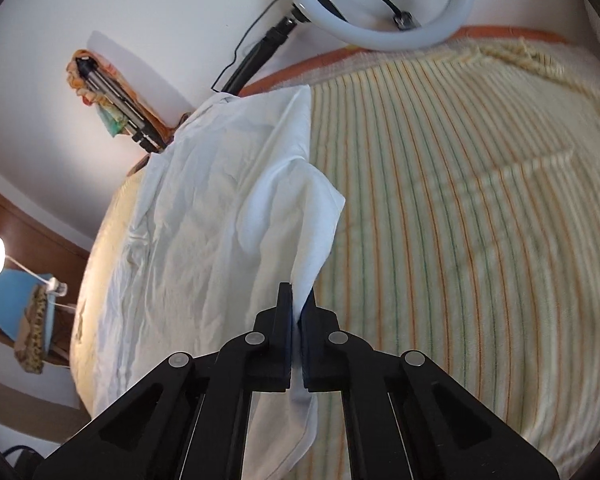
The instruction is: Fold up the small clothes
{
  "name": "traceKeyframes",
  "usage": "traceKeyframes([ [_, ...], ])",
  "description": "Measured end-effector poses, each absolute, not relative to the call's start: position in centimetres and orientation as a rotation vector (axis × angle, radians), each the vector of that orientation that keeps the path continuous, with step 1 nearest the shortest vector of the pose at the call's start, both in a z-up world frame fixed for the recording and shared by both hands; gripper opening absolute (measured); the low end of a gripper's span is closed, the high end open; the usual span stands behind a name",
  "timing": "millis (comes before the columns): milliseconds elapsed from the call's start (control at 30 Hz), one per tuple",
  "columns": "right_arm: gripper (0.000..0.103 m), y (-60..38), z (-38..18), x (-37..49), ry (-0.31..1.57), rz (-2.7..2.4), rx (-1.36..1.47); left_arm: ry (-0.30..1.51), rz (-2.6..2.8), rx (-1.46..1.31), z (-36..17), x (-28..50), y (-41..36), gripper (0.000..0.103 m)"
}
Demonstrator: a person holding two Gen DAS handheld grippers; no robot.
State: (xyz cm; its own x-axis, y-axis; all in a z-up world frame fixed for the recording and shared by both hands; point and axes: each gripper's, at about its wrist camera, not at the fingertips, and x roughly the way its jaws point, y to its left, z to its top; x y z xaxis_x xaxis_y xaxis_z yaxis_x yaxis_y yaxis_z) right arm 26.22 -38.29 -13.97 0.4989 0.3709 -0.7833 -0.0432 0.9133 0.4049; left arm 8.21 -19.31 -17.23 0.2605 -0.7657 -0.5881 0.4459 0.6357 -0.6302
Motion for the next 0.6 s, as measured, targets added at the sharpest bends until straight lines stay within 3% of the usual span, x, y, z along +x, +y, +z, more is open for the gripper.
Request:
traceKeyframes([
  [300, 0.002, -29.9, -10.5, 26.8, 1.012, 0.289, 0.12, 1.007, -0.814, -0.435, -17.9, 7.8, -16.4, 0.005],
  [600, 0.002, -22.3, -12.2, 28.4, 1.064, 0.362, 0.004, 0.997, -0.743, -0.501, -18.7, 7.7, -12.5, 0.005],
])
